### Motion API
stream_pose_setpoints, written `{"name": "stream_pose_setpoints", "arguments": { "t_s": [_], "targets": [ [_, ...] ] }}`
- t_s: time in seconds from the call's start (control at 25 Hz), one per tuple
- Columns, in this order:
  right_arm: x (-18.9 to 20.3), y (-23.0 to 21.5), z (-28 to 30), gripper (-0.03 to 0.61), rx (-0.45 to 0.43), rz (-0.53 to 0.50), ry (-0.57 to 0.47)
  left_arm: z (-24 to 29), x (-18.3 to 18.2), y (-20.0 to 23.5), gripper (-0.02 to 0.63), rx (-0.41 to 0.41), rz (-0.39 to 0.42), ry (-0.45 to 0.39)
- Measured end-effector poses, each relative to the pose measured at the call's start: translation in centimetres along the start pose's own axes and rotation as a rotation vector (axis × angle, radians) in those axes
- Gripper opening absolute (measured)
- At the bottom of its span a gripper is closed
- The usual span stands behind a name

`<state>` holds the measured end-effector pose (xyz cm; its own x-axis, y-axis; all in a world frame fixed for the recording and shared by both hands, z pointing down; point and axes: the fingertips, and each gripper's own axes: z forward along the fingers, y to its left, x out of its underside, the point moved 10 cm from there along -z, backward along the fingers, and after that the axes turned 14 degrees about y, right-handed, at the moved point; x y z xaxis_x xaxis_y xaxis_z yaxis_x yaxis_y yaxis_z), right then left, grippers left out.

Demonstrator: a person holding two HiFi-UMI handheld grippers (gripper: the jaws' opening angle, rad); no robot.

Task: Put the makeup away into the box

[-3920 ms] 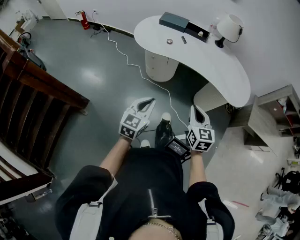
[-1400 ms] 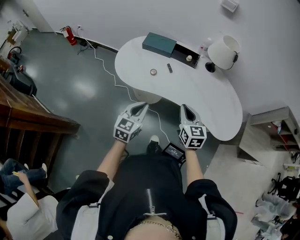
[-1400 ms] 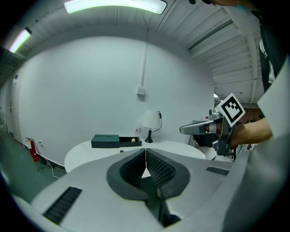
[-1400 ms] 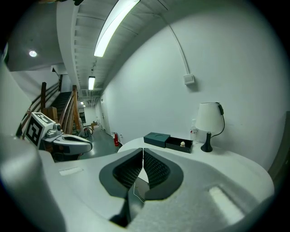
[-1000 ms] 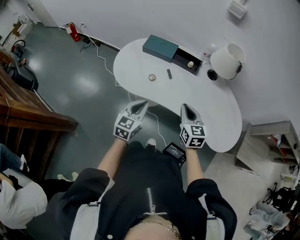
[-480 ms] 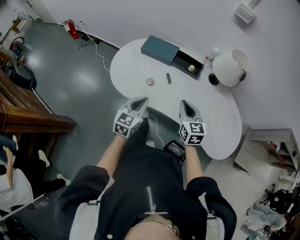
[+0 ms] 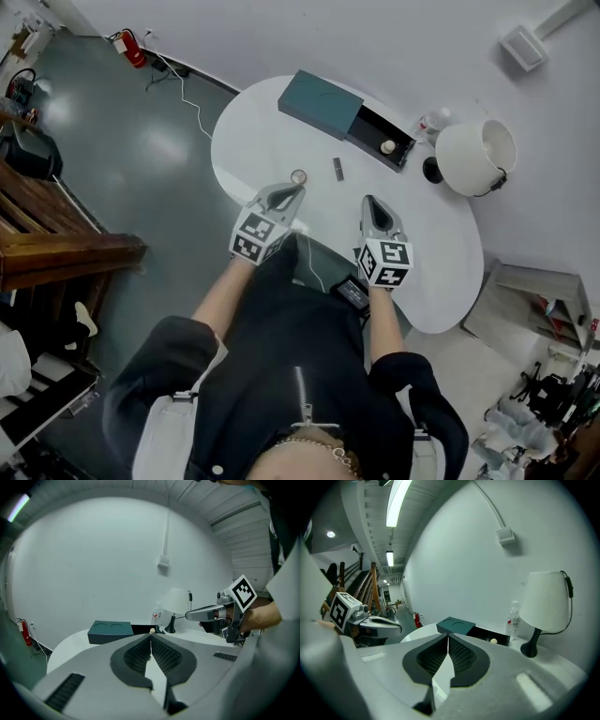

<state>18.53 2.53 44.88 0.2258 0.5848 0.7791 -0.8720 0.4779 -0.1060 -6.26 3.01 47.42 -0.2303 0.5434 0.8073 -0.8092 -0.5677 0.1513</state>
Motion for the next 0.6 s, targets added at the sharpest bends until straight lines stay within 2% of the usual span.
{"name": "stream_pose_setpoints", "arguments": {
  "t_s": [0.28, 0.6],
  "targets": [
    [-1.8, -1.1, 4.2, 0.006, 0.005, 0.012, 0.034, 2.9, -1.8, 3.7, 0.014, 0.026, -0.005, 0.018],
    [-2.2, -0.6, 8.2, 0.008, 0.013, -0.007, 0.107, 4.5, -2.0, 6.7, 0.014, 0.049, -0.023, 0.051]
  ]
}}
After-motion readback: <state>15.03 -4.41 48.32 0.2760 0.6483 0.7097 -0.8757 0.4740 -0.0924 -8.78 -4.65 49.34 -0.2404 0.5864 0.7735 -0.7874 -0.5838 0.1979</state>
